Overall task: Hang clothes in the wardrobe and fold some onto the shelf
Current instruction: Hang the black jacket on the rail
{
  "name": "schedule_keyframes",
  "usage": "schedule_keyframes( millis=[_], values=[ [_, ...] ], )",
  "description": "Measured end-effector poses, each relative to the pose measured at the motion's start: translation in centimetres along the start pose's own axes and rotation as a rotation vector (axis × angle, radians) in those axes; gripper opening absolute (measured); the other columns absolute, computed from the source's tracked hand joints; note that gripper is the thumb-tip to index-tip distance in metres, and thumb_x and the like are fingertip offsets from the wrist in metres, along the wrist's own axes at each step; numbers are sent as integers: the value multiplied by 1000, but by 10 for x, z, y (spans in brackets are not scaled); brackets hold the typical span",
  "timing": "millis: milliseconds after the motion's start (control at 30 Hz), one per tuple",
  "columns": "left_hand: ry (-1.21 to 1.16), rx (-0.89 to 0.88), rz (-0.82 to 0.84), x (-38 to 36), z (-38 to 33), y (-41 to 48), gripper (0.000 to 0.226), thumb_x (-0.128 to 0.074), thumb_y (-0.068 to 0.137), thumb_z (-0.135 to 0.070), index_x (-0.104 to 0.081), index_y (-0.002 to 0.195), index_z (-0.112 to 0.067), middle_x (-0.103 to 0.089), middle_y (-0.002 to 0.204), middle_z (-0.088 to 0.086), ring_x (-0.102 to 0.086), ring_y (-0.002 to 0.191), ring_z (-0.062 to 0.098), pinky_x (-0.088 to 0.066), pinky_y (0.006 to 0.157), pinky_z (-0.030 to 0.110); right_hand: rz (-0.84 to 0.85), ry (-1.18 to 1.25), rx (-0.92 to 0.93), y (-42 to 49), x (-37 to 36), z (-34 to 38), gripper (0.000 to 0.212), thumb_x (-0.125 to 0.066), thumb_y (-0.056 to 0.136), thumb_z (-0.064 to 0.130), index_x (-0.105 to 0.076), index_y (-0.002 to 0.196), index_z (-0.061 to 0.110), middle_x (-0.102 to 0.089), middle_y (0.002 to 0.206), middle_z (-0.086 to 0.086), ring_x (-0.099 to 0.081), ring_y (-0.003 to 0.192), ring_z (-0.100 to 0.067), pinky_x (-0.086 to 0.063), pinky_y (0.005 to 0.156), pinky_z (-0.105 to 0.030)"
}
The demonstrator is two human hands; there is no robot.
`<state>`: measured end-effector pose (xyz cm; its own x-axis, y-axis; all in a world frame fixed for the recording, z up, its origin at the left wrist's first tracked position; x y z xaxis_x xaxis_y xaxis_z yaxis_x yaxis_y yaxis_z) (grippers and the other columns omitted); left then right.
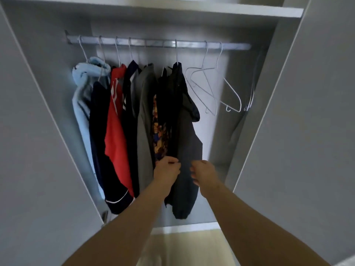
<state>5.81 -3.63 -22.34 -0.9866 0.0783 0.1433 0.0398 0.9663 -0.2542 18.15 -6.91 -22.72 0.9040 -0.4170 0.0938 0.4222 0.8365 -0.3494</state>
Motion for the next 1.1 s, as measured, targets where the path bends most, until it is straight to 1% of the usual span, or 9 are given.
schedule_keyframes(
  millis=[100, 200, 267, 367, 500, 667, 767, 900, 1100],
  values=[
    [31, 78, 13, 1, 42, -62, 14, -51, 92, -11, -58, 104, -11, -60, 92, 5, -59, 87, 19, -50, 76, 31, -17, 20, -126, -54, 20, -51, 19, -51, 93, 15, -52, 74, 10, -53, 79, -10, -51, 72, -21, -48, 68, -31],
    [67, 145, 39, 8, 79, -123, 14, -50, 93, -12, -58, 105, -11, -61, 99, 7, -60, 89, 19, -47, 71, 26, -13, 47, -220, -113, 33, -101, 10, -51, 94, 17, -55, 91, 8, -57, 93, -11, -57, 86, -24, -45, 71, -27],
    [54, 206, 62, 12, 105, -161, 16, -49, 93, -13, -57, 106, -11, -60, 95, 6, -60, 84, 17, -46, 71, 26, -34, 79, -250, -154, 38, -133, 10, -52, 93, 17, -55, 93, 8, -57, 88, -8, -54, 76, -20, -42, 65, -26],
    [73, 276, 79, 25, 140, -213, 16, -49, 92, -15, -58, 106, -12, -62, 95, 6, -61, 85, 18, -47, 74, 28, -73, 103, -263, -213, 44, -171, 13, -52, 92, 16, -52, 80, 11, -52, 73, -3, -45, 59, -15, -34, 54, -23],
    [139, 263, 224, 48, 185, -274, 18, -49, 92, -10, -59, 107, -8, -58, 79, 2, -56, 68, 13, -45, 64, 26, -176, 211, -287, -289, 41, -222, 19, -50, 90, 9, -48, 71, 12, -45, 63, -4, -35, 47, -14, -26, 36, -17],
    [233, 314, 317, 89, 241, -380, 9, -50, 91, -13, -59, 89, -14, -61, 75, 2, -62, 77, 19, -50, 73, 31, -276, 359, -424, -415, 25, -299, 15, -52, 89, 8, -51, 74, 12, -50, 63, -4, -39, 47, -14, -26, 44, -18],
    [266, 372, 407, 99, 272, -447, 13, -48, 92, -10, -59, 86, -14, -61, 78, 4, -61, 75, 18, -48, 69, 28, -373, 373, -487, -486, 38, -344, 15, -52, 90, 11, -52, 75, 13, -54, 66, -3, -44, 50, -14, -30, 45, -19],
    [381, 347, 548, 99, 307, -529, 16, -46, 91, -10, -58, 85, -17, -63, 82, 5, -62, 85, 22, -49, 85, 36, -486, 443, -534, -574, 59, -402, 14, -53, 89, 12, -53, 75, 13, -54, 68, -3, -46, 53, -16, -31, 49, -21],
    [551, 289, 769, 78, 365, -661, 18, -47, 90, -8, -55, 76, -17, -59, 73, 3, -60, 74, 21, -45, 75, 33, -655, 570, -573, -707, 101, -477, 14, -52, 90, 16, -54, 76, 16, -55, 69, -1, -49, 55, -14, -35, 52, -22]
  ],
)
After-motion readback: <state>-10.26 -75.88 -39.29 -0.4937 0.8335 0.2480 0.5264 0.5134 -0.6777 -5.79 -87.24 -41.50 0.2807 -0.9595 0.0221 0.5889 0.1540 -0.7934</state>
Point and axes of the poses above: each hand's wrist, its own y-axis towards the middle knuckle, its own x-axis out of the back of the hand, z = x × y, the point moved 6 cm from there along y, towards the middle knuckle
